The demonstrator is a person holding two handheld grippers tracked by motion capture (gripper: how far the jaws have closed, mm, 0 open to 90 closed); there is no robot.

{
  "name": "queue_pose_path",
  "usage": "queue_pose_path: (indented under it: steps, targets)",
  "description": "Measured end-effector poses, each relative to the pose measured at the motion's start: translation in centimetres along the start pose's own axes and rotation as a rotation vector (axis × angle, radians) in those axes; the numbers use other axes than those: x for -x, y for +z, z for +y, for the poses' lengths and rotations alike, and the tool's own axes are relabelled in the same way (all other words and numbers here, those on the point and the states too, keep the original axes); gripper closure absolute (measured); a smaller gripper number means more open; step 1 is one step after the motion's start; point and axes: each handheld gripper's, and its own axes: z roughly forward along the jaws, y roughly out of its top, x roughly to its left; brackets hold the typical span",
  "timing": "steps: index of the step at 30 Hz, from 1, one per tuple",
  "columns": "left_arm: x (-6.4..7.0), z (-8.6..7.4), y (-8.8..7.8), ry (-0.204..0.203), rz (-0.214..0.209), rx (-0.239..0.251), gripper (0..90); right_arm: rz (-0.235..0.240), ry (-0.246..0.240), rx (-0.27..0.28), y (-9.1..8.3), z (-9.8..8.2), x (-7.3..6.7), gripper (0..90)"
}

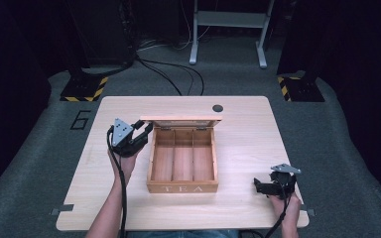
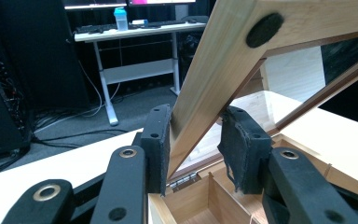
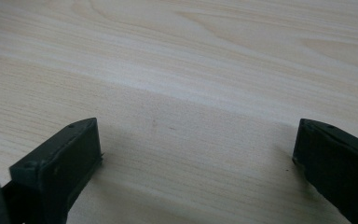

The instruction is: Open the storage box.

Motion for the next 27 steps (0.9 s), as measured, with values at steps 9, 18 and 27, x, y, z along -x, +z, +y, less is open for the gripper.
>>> queue_pose_path:
  steps: [9, 18, 27]
  targets:
    - [-0.37, 0.43, 0.43, -0.005, -0.007, -0.004, 62.7, -0.001, 0.003, 0.002, 0.01, 0.0, -0.02, 0.4]
    - [-0.41, 0.46, 0.42, -0.005, -0.01, -0.006, 62.7, -0.001, 0.003, 0.002, 0.01, 0.0, -0.02, 0.4]
    - [-0.39, 0.43, 0.42, -0.009, -0.008, -0.004, 62.7, -0.001, 0.003, 0.001, 0.01, 0.0, -0.02, 0.4]
